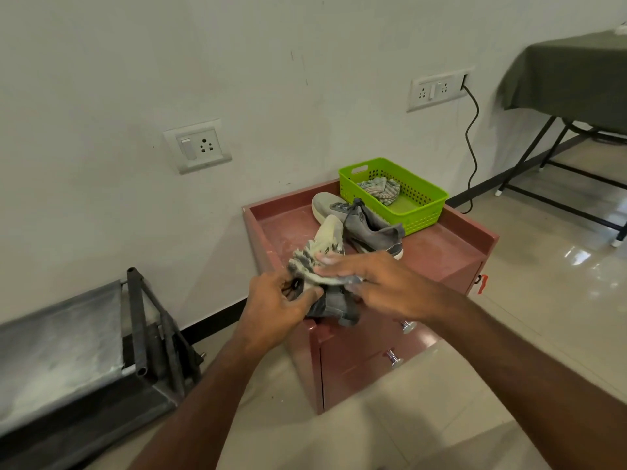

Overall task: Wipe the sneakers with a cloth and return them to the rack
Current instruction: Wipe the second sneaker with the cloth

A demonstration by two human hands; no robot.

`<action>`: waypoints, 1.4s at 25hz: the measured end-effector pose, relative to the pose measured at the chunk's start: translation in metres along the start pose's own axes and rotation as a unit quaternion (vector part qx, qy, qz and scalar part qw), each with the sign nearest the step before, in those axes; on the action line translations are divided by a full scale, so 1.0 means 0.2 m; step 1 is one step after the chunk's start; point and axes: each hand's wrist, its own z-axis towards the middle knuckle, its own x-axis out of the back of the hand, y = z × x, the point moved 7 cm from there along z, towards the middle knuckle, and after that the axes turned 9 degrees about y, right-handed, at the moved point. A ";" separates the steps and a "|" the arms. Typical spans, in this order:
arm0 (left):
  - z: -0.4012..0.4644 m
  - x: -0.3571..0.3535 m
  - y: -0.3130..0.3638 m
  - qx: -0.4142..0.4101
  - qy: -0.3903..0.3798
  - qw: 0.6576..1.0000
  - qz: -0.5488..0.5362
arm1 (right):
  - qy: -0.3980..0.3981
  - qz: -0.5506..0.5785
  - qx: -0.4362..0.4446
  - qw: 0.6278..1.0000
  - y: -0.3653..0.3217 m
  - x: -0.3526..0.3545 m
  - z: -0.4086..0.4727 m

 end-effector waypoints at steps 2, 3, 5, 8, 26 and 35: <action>0.00 0.01 -0.01 0.001 0.008 1.000 -0.007 | 0.000 -0.007 0.033 0.999 -0.06 -0.02 -0.03; 0.00 0.00 -0.01 -0.001 0.007 1.000 -0.010 | 0.017 -0.026 0.035 0.999 -0.04 -0.03 -0.01; -0.01 -0.01 0.00 -0.003 0.000 1.000 -0.008 | 0.065 -0.067 0.005 0.996 0.09 -0.02 0.10; 0.00 -0.01 -0.01 0.005 0.001 1.000 0.000 | 0.088 -0.091 -0.099 0.987 0.32 0.01 0.24; 0.01 0.01 0.03 -0.004 -0.010 1.000 0.004 | 0.140 0.032 -0.052 0.988 0.20 -0.03 0.02; 0.03 0.07 -0.06 0.075 0.038 0.989 -0.123 | 0.182 0.343 -0.244 0.889 0.37 -0.10 0.05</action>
